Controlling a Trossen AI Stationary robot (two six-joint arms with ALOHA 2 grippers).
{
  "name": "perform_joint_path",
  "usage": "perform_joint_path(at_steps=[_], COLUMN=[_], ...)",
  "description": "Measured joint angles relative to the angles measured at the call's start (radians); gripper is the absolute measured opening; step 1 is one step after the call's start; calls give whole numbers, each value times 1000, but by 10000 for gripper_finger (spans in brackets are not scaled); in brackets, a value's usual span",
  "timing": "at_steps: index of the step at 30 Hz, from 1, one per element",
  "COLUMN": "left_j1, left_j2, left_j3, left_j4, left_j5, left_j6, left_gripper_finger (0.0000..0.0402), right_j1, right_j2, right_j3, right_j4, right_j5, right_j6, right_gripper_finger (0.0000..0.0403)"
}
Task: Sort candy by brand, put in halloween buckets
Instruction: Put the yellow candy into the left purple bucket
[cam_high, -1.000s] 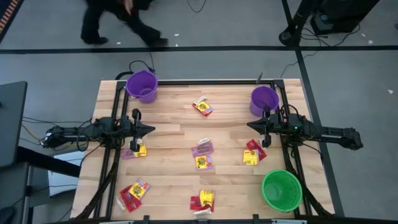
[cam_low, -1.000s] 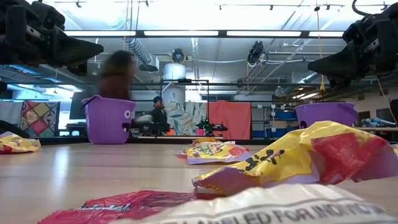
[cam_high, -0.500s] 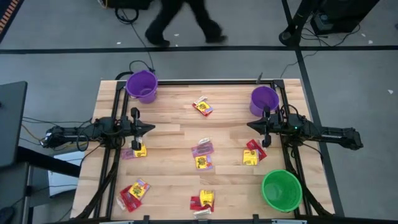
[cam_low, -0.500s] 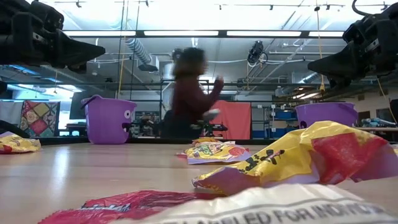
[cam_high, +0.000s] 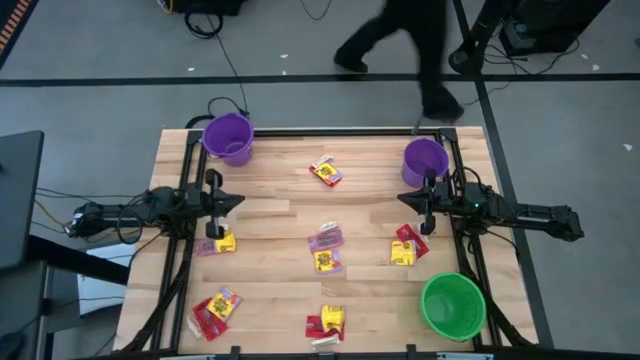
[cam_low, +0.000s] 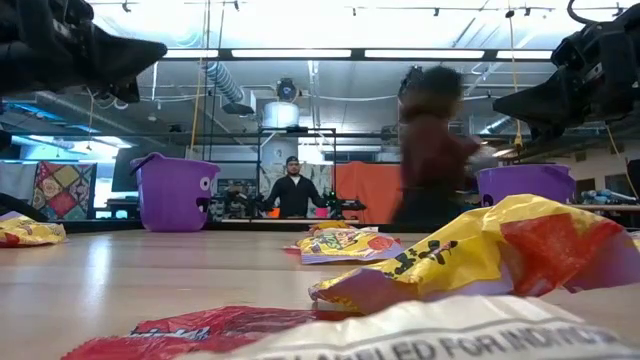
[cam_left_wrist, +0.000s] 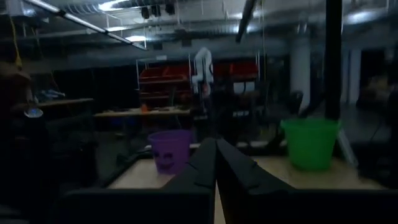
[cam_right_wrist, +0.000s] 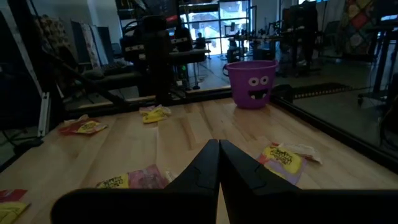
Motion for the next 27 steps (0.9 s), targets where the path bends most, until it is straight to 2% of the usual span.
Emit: perform_joint_path(at_steps=[4,9,11,13,15,17,22,25,27], left_j1=[0,0,0,0,0,0,0,0,0], left_j2=[-1,-1,-1,-1,-1,-1,13,37,59], left_j3=[0,0,0,0,0,0,0,0,2], left_j4=[84,203,218,226,236,234,234,235,228], left_j5=[-2,-78,-121,-166,-215,-245,-264,-240,-221], left_j6=[-157,-357,-410,-403,-379,-387,-447,-499,-534], left_gripper_finger=[12,12,12,12,12,12,12,12,12], right_j1=[0,-1,-7,-12,-16,-21,-23,-23,-23], right_j2=[0,0,0,0,0,0,0,8,23], right_j3=[0,0,0,0,0,0,0,0,0], right_j4=[37,187,233,257,309,333,337,341,344], right_j5=[3,9,84,202,306,359,307,294,276], right_j6=[13,179,147,128,192,250,434,579,615], right_gripper_finger=[23,23,23,23,23,23,23,24,25])
